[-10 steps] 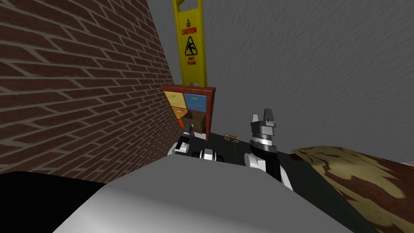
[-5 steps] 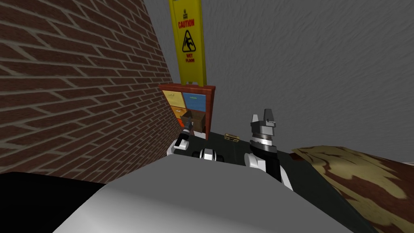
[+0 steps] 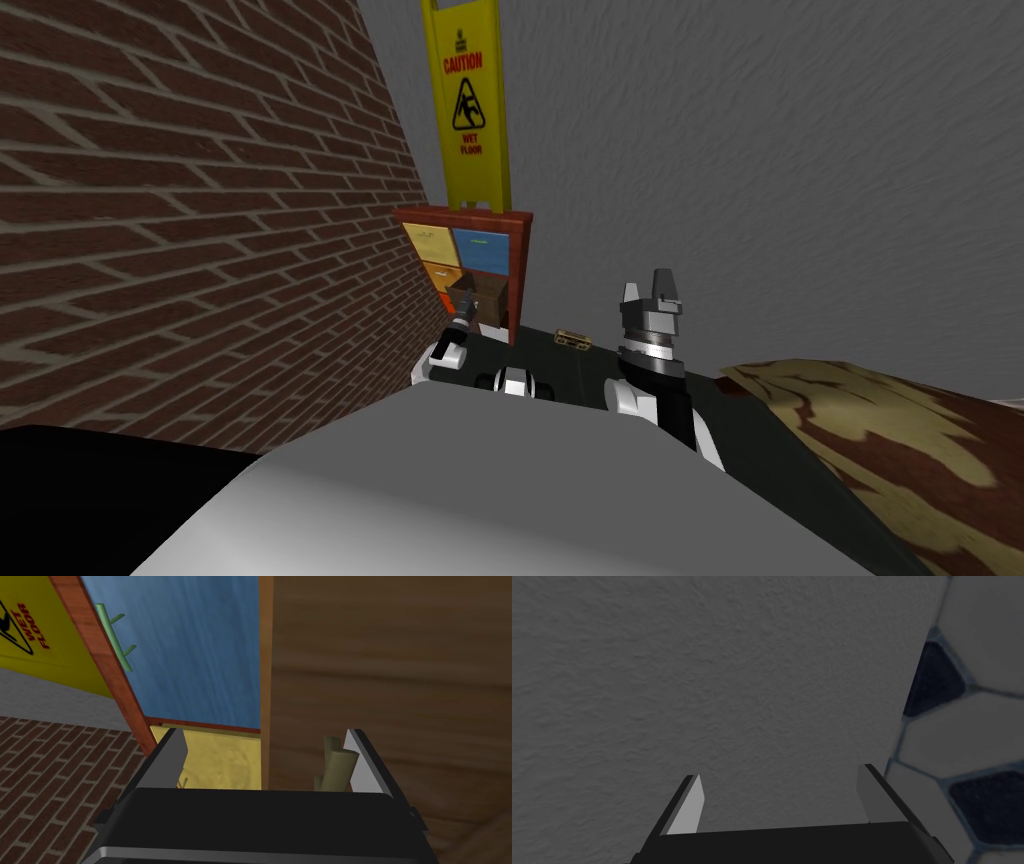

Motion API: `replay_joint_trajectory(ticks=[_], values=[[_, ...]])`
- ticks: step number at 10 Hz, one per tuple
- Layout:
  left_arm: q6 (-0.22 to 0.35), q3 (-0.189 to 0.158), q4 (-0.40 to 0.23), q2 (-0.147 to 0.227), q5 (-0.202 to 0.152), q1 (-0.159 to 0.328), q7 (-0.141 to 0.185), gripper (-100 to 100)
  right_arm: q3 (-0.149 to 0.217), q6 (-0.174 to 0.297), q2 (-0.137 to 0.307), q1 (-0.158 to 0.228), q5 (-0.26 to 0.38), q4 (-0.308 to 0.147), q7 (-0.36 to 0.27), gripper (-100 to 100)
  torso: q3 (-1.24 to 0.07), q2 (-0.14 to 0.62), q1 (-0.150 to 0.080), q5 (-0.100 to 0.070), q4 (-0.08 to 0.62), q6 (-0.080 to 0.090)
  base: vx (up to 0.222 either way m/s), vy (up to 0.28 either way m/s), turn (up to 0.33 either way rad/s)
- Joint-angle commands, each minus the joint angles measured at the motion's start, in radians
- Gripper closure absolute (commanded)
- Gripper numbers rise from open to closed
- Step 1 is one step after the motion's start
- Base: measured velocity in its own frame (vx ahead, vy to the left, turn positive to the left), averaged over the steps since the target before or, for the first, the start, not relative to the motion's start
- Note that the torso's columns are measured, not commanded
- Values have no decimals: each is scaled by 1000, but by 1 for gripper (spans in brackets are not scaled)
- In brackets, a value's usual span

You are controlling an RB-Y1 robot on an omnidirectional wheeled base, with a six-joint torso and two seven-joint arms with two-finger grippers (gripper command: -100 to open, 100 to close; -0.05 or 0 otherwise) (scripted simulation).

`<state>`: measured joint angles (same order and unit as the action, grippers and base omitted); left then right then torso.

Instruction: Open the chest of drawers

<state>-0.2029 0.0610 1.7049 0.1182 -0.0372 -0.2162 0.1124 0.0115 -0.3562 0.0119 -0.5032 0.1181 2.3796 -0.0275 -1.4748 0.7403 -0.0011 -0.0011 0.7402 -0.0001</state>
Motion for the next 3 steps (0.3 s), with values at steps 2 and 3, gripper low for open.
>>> replay_joint_trajectory(ticks=[2,3], values=[[1,0,-2,0,0,-1,0,0,0,0,0,0,0,0,0,0,-1,-1,0,1,-1,0,0,0,0],[2,0,-2,0,0,-1,0,0,0,0,0,0,0,0,0,0,-1,-2,1,1,-2,0,0,0,0]])
